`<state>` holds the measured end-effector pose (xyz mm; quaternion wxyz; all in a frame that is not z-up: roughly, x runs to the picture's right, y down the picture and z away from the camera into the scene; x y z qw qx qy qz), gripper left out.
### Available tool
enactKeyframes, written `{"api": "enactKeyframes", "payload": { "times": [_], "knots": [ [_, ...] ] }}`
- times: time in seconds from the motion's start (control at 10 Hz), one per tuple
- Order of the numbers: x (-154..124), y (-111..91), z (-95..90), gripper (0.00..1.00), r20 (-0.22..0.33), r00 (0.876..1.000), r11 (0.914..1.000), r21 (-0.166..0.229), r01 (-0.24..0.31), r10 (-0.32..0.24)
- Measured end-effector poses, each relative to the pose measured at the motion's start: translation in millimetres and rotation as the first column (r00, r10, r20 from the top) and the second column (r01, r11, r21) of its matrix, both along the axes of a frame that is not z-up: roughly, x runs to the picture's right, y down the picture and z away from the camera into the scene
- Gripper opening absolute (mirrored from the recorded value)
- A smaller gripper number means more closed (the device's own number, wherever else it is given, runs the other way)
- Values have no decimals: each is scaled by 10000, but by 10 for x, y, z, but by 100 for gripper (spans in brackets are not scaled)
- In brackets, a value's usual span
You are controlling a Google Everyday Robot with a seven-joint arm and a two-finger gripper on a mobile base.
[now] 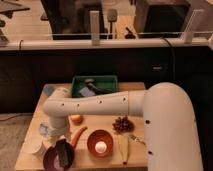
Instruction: Place eraser in purple bowl
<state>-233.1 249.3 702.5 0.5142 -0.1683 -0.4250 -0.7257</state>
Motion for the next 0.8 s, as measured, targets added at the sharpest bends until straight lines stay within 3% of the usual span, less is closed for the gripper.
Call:
{"api": "enactKeyframes", "payload": {
  "times": [0.3,0.8],
  "knots": [
    [-8,-44,-45,80,471,9985,9995,-192,-256,265],
    [-2,-56,-49,80,535,9980,9993,-216,-312,323]
  ]
}}
